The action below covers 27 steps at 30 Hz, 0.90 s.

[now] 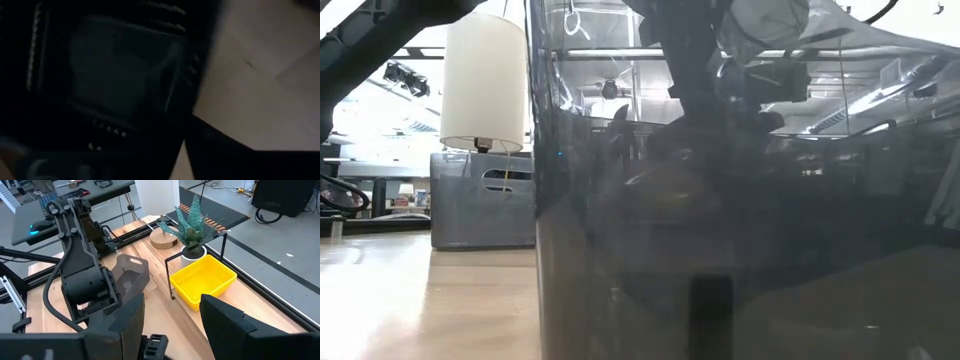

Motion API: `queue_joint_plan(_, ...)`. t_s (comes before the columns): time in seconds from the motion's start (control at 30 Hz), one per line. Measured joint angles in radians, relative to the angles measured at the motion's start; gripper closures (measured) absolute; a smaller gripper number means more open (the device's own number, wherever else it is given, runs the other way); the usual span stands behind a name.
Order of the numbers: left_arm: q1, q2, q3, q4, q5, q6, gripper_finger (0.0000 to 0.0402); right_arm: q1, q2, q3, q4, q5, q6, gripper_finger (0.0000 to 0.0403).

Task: Stack baskets on shelf by color
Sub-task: Put the stacked black bins on the shelf

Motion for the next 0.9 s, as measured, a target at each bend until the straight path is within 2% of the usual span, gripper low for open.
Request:
queue_joint_plan(0.1, 0.002, 0.000, 0.002, 0.008, -0.005, -0.003, 0.0375, 0.000, 0.000, 0.000, 0.000, 0.001, -0.003, 0.0206)
queue_joint_plan(0.13, 0.002, 0.000, 0.006, 0.008, -0.006, -0.005, 0.0381, 0.000, 0.000, 0.000, 0.000, 0.000, -0.003, 0.0206)
queue_joint_plan(0.27, 0.001, -0.002, 0.053, -0.017, -0.004, -0.067, 0.0378, 0.000, -0.003, 0.000, -0.002, 0.000, -0.004, 0.0206)
queue_joint_plan(0.47, 0.014, -0.012, 0.261, -0.129, -0.001, -0.313, 0.0381, 0.000, -0.036, 0.000, -0.009, 0.030, -0.008, 0.0206)
queue_joint_plan(0.57, 0.040, -0.054, 0.248, -0.068, -0.007, -0.418, 0.0381, 0.000, -0.058, 0.000, -0.007, 0.051, -0.019, 0.0206)
queue_joint_plan(0.73, 0.108, -0.069, 0.269, -0.097, -0.014, -0.609, 0.0381, 0.000, -0.078, 0.000, -0.002, 0.101, -0.063, 0.0206)
queue_joint_plan(0.9, 0.186, -0.069, 0.260, -0.064, -0.054, -0.687, 0.0381, 0.000, -0.082, 0.000, 0.006, 0.152, -0.078, 0.0206)
